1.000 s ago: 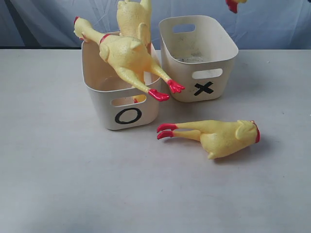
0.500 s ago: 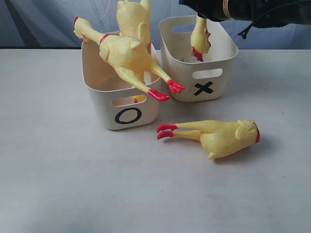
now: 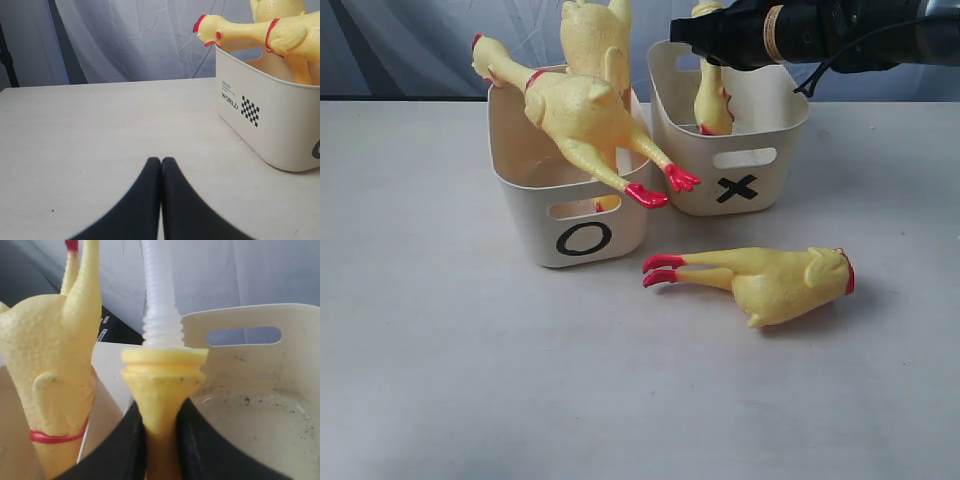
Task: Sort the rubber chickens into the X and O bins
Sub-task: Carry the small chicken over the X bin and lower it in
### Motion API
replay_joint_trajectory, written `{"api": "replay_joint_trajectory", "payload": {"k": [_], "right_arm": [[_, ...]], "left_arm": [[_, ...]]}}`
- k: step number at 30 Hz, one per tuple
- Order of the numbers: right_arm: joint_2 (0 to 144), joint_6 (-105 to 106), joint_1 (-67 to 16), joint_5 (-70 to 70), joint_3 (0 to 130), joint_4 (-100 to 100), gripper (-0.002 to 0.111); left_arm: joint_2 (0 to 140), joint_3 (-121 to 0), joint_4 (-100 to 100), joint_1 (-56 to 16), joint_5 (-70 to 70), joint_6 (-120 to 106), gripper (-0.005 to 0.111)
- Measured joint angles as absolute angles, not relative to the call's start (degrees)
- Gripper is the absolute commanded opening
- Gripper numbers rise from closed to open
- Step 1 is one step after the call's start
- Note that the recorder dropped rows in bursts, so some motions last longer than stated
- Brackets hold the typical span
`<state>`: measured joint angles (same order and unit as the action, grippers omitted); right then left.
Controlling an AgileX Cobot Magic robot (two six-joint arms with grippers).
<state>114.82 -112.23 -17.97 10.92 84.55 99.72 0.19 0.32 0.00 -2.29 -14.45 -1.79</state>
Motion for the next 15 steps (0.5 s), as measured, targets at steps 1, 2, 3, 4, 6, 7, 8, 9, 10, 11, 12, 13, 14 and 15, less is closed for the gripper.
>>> {"api": "replay_joint_trajectory", "payload": {"k": [1,2,3,4,6,7,8,9,10,11,12,13,14,15], "right_arm": [[114.8,-112.1,-18.0,11.1,84.6,99.8,-0.001],[114.8,-112.0,-18.0,11.1,84.6,99.8,-0.001],[114.8,-111.9,-18.0,11.1,84.6,99.8,-0.001],[114.8,-111.9,-18.0,11.1,84.6,99.8,-0.001],[114.8,-111.9,-18.0,11.1,84.6,99.8,-0.001],[114.8,-111.7,-18.0,11.1,84.6,99.8,-0.001],[114.8,-111.7,-18.0,11.1,84.6,99.8,-0.001],[114.8,-111.7,-18.0,11.1,84.6,99.8,-0.001],[114.8,-111.7,-18.0,11.1,84.6,99.8,-0.001],[114.8,-111.7,-18.0,11.1,84.4,99.8,-0.001],[114.8,-111.7,-18.0,11.3,84.2,99.8,-0.001],[114.8,-111.7,-18.0,11.7,83.8,99.8,-0.001],[114.8,-111.7,-18.0,12.2,83.4,99.8,-0.001],[114.8,-111.7,-18.0,12.6,82.9,99.8,-0.001]], "left_arm": [[0.2,0.3,0.0,-2.3,-14.5,-1.8,0.000],[0.2,0.3,0.0,-2.3,-14.5,-1.8,0.000],[0.2,0.3,0.0,-2.3,-14.5,-1.8,0.000],[0.2,0.3,0.0,-2.3,-14.5,-1.8,0.000],[0.2,0.3,0.0,-2.3,-14.5,-1.8,0.000],[0.2,0.3,0.0,-2.3,-14.5,-1.8,0.000],[0.2,0.3,0.0,-2.3,-14.5,-1.8,0.000],[0.2,0.3,0.0,-2.3,-14.5,-1.8,0.000],[0.2,0.3,0.0,-2.3,-14.5,-1.8,0.000],[0.2,0.3,0.0,-2.3,-14.5,-1.8,0.000],[0.2,0.3,0.0,-2.3,-14.5,-1.8,0.000],[0.2,0.3,0.0,-2.3,-14.5,-1.8,0.000],[0.2,0.3,0.0,-2.3,-14.5,-1.8,0.000],[0.2,0.3,0.0,-2.3,-14.5,-1.8,0.000]]}}
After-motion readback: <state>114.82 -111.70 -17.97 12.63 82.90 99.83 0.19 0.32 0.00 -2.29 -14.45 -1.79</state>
